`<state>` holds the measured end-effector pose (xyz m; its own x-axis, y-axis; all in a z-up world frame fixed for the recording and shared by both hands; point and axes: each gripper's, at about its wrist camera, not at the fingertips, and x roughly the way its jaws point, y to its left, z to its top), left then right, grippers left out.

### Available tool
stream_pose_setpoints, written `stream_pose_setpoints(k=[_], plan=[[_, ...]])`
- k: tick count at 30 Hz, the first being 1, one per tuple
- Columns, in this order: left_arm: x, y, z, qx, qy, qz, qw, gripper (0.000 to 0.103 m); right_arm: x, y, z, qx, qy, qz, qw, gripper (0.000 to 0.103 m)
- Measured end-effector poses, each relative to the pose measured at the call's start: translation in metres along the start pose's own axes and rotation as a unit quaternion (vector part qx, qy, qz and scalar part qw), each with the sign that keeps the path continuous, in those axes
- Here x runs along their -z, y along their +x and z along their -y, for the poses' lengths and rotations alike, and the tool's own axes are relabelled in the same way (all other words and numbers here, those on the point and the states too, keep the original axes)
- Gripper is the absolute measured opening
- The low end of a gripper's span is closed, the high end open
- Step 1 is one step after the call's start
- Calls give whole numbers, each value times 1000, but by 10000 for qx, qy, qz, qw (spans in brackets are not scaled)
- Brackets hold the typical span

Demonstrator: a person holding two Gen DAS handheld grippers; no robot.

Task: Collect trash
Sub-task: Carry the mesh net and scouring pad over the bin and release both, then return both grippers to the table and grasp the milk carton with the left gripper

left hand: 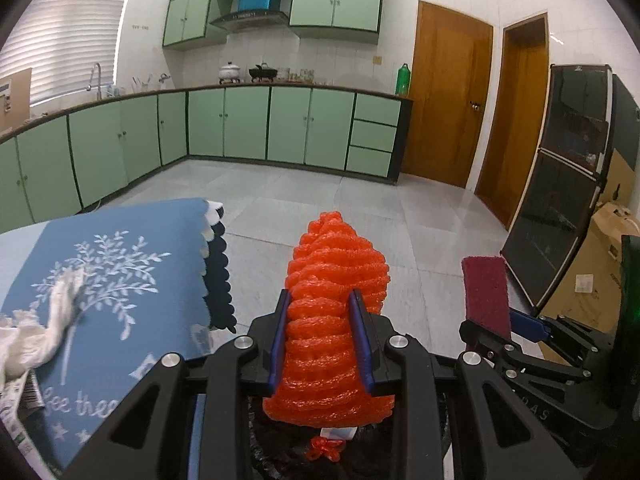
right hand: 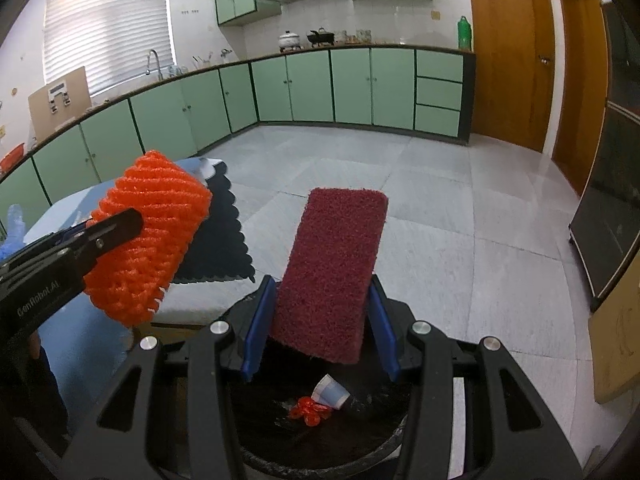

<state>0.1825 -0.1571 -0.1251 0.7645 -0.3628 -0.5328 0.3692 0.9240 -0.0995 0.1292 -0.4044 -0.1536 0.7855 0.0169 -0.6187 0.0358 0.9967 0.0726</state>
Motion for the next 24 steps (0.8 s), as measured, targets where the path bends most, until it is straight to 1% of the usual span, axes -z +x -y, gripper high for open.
stream_pose_setpoints(k=[2, 4, 5, 6, 7, 9, 11, 13, 14, 15, 20, 24], plan=[[-2, 8, 2, 2, -2, -46, 10000, 29, 1, 6, 3, 7, 26, -34, 10000, 45], [-3, 14, 4, 8, 12, -93, 10000, 32, 0, 12, 5, 36, 17, -65, 10000, 48], [-4, 16, 4, 13, 12, -107, 9999, 34, 0, 13, 5, 52, 5, -68, 10000, 51], [-5, 19, 4, 26, 2, -127, 9999, 35, 0, 13, 5, 74, -1, -52, 10000, 57], [-5, 20, 4, 39, -9, -132, 9999, 36, -2, 15, 6, 96, 0, -41, 9999, 59], [-6, 22, 4, 49, -26, -137, 9999, 44, -1, 16, 9, 146, 35, -40, 9999, 62], [-7, 21, 4, 55, -52, -127, 9999, 46, -1, 16, 12, 196, 91, -35, 9998, 66], [-8, 19, 2, 60, -90, -102, 9999, 55, -1, 11, 14, 302, 145, 40, 9994, 81], [-8, 18, 1, 55, -102, -82, 9999, 64, -2, 9, 14, 365, 157, 91, 9992, 85], [-9, 14, 1, 38, -112, -32, 9999, 64, -2, 7, 14, 401, 164, 130, 9990, 90], [-15, -3, -6, 73, -191, 66, 9998, 65, -4, -9, 17, 397, 319, 233, 9984, 93], [-21, -33, -18, -32, -195, 273, 9994, 69, -8, -31, 6, 280, 378, 389, 9981, 94]])
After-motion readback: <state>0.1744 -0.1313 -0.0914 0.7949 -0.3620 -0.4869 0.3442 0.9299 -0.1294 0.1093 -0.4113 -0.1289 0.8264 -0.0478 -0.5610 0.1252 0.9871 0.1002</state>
